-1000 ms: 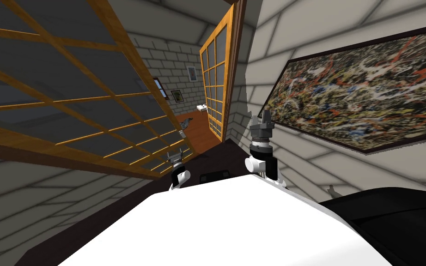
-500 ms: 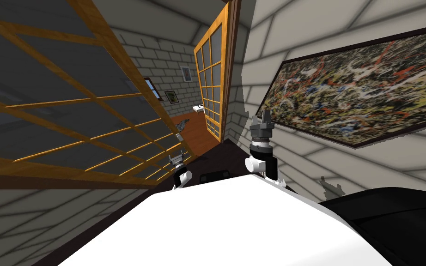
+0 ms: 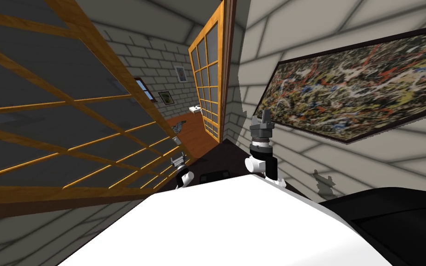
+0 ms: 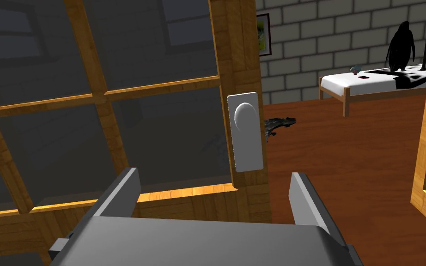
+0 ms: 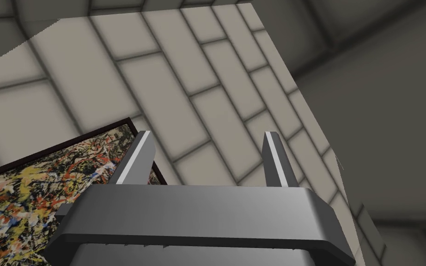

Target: Push the door open

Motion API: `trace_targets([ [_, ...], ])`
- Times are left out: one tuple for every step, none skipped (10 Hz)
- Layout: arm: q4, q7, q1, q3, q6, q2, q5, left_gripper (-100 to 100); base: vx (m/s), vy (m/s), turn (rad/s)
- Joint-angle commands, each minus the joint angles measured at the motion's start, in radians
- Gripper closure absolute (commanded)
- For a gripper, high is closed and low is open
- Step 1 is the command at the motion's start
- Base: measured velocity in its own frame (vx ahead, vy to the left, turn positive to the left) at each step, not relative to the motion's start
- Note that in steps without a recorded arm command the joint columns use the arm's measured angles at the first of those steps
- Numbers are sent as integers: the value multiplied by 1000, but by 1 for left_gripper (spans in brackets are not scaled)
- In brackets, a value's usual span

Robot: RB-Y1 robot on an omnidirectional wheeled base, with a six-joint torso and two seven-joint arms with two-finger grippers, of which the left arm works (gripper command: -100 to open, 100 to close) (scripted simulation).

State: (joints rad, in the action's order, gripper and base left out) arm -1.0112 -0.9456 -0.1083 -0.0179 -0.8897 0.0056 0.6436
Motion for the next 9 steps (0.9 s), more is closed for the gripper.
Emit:
trace_targets([
  [33,-21,11,-1,-11,-11,19,-100,99,95,-137],
  [49,-30,16,-1,-17,-15,27,-100,89,82,-78],
  [65,-40,20,-1,-23,-20,35,-100,70,73,-89],
  [80,-48,25,-1,-28,-24,42,-100,55,58,-103],
  [102,-62,31,-1,-36,-31,54,-100,72,67,-93],
  [124,-75,37,-1,-44,-39,65,-100,82,82,-139],
  [143,-86,43,-1,-50,-46,75,-100,79,91,-117],
  [154,-93,46,-1,-54,-51,80,-100,71,90,-79],
  [150,-86,45,1,-53,-49,75,-100,29,40,-17],
])
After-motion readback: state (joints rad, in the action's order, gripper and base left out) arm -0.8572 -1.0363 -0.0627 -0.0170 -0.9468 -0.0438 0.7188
